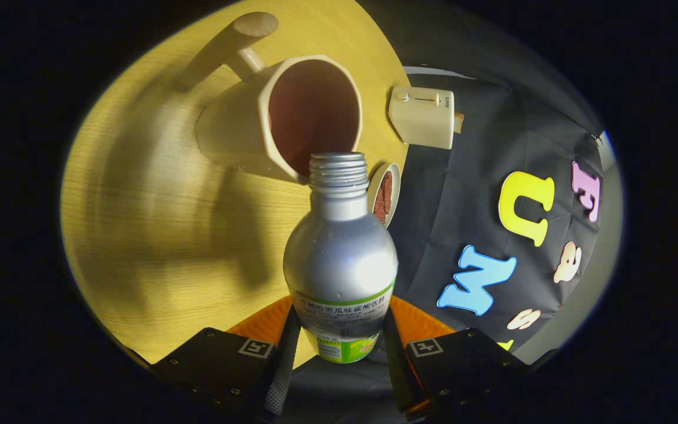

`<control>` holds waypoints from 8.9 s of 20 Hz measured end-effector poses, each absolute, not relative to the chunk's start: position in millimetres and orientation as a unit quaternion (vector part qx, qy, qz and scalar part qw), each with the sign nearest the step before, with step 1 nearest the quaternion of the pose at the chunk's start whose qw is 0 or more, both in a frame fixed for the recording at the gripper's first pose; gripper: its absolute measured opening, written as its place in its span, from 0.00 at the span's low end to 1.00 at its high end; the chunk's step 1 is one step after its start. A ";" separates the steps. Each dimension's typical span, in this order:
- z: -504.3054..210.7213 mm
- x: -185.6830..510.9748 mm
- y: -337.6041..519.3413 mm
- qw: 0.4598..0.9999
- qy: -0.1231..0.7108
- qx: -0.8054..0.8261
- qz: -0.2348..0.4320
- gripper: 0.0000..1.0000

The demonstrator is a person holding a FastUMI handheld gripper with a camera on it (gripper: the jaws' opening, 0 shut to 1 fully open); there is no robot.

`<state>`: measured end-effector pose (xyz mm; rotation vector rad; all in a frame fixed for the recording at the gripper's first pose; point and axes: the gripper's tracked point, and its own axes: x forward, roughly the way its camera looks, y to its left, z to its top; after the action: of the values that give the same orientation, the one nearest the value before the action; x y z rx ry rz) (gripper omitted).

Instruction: Take the bottle from table, then pour the juice into the cup, finally place the bottle on the coaster

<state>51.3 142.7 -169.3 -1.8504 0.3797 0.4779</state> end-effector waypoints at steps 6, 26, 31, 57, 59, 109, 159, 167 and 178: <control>-165.2 54.2 144.9 0.543 0.159 -0.800 0.202 0.68; -156.3 65.5 143.1 0.497 0.157 -0.831 0.196 0.69; -154.4 66.9 145.7 0.486 0.155 -0.838 0.196 0.69; -130.5 57.5 160.9 0.401 0.158 -0.886 0.171 0.68; -128.8 56.6 161.8 0.391 0.160 -0.890 0.169 0.68; -179.9 25.0 141.9 0.732 0.322 -0.534 0.276 0.69; -218.5 175.3 169.6 0.932 0.271 -0.036 0.238 0.72; -228.6 170.1 164.7 0.935 0.270 -0.037 0.226 0.76; -219.6 165.7 164.0 0.938 0.275 -0.022 0.211 0.99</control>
<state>165.7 164.0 -219.6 -0.0440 0.5618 0.4312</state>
